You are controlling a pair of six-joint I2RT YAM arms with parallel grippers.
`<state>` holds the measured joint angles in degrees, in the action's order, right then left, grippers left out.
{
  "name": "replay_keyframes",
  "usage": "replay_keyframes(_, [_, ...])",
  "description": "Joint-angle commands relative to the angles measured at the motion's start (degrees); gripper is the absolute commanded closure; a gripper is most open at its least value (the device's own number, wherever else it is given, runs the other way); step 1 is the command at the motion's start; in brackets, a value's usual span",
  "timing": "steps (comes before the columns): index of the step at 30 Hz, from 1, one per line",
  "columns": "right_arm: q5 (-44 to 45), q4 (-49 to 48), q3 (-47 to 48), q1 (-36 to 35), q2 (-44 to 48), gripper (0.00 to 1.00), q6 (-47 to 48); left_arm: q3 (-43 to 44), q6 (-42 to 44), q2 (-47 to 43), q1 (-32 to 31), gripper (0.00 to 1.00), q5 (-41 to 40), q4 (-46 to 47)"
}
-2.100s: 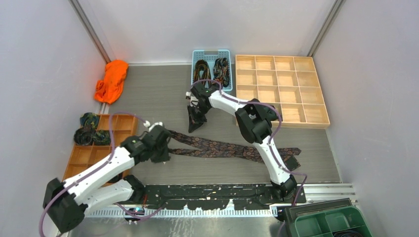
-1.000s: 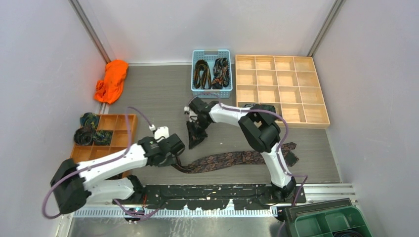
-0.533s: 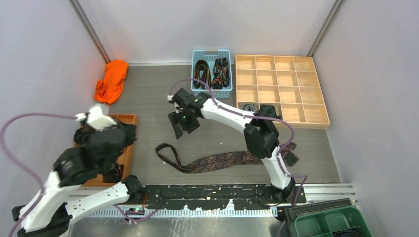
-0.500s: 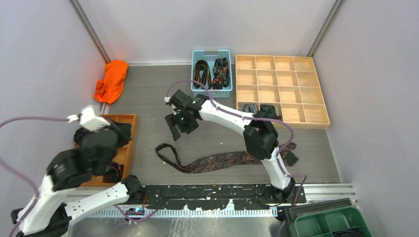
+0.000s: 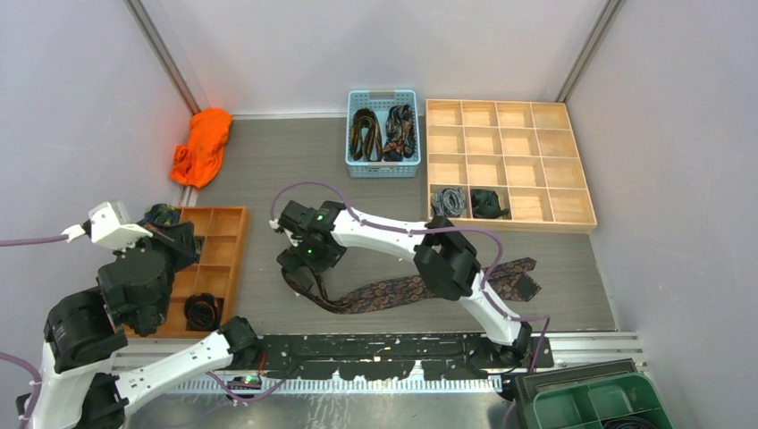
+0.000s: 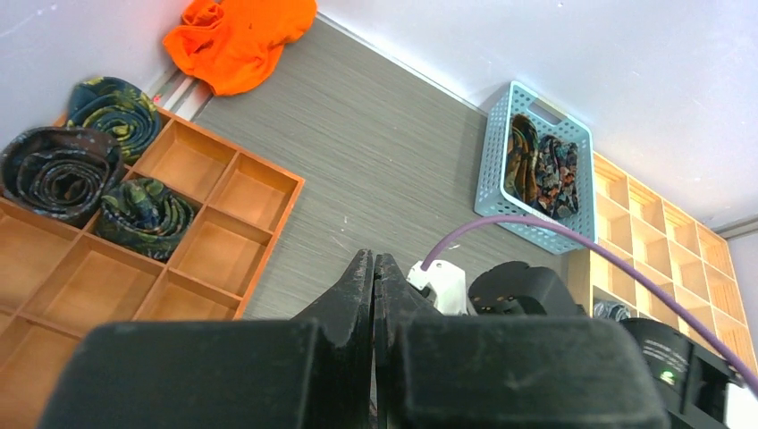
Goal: Roll the ties
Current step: Flatten out the tie at the center of the board.
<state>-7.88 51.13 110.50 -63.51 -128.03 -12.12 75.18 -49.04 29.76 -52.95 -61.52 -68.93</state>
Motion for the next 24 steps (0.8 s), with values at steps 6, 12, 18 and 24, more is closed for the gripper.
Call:
replay_keyframes(6, [-1.1,0.2,3.8,-2.0,-4.0,0.00,-0.4,1.0,-0.5,-2.3,0.1,1.00,-3.8,-2.9])
replay_keyframes(12, [2.9,-0.8,1.9,-5.2,-3.5,0.00,-2.7,0.1,-0.9,-3.5,0.1,1.00,-3.6,-2.9])
replay_keyframes(18, [5.5,-0.2,0.9,-5.5,-2.2,0.07,-2.2,-0.3,-1.8,-3.5,0.1,1.00,-3.5,-4.3])
replay_keyframes(24, [4.9,1.6,0.5,-6.8,-5.9,0.66,-4.1,-0.8,-2.3,-4.0,0.1,1.00,-3.0,-4.5])
